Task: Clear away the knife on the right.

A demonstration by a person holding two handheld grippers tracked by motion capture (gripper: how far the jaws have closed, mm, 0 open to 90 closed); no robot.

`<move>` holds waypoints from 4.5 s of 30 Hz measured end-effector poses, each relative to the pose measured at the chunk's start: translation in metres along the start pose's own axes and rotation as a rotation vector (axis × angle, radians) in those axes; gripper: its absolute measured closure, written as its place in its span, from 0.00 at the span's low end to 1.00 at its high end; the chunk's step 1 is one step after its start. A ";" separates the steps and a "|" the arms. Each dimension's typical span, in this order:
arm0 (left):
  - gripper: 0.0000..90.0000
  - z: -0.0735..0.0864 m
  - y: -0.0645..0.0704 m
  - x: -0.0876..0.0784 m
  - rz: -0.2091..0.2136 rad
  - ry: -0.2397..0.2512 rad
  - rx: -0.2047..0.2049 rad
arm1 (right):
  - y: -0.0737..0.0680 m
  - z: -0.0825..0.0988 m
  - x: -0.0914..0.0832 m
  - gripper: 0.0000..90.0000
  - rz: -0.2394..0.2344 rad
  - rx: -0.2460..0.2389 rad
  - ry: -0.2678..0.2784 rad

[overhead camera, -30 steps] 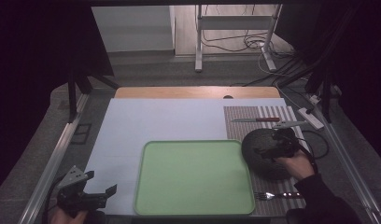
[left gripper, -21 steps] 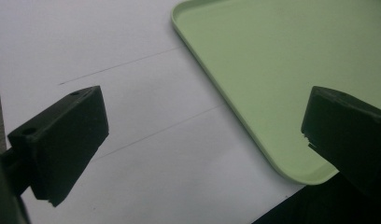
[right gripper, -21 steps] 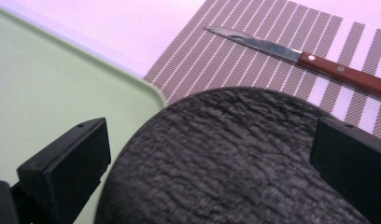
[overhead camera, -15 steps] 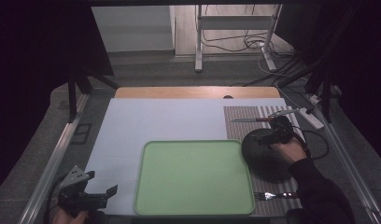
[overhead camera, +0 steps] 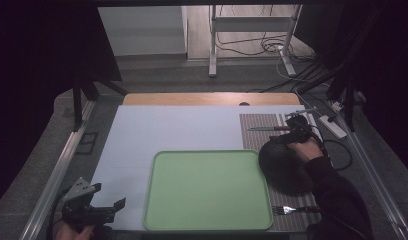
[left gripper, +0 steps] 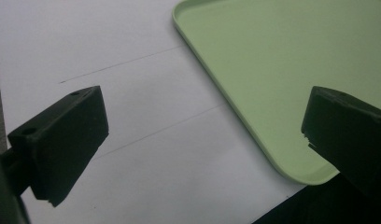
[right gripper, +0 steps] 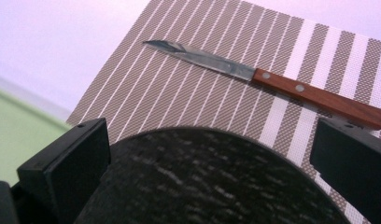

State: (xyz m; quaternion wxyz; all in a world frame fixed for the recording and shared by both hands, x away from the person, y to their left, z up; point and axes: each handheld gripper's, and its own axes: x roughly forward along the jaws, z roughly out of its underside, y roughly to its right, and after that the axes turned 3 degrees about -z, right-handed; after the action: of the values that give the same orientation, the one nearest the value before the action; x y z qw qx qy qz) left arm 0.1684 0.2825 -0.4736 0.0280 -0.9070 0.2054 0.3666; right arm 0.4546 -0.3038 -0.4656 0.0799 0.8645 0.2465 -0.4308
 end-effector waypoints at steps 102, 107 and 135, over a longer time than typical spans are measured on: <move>0.02 -0.001 0.000 0.002 -0.007 -0.020 -0.006 | 0.076 -0.007 0.034 0.99 0.044 0.033 -0.199; 0.02 -0.001 0.000 0.002 -0.007 -0.019 -0.006 | 0.074 -0.012 0.028 0.92 0.050 0.043 -0.148; 0.02 -0.001 0.001 0.001 -0.009 -0.020 0.010 | 0.038 -0.040 0.048 0.00 0.009 -0.011 -0.139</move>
State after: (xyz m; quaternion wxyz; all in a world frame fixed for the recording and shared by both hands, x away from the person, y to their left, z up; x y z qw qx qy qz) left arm 0.1694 0.2807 -0.4738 0.0361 -0.9041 0.2029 0.3744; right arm 0.5266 -0.3057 -0.4813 0.1036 0.8330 0.2388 -0.4882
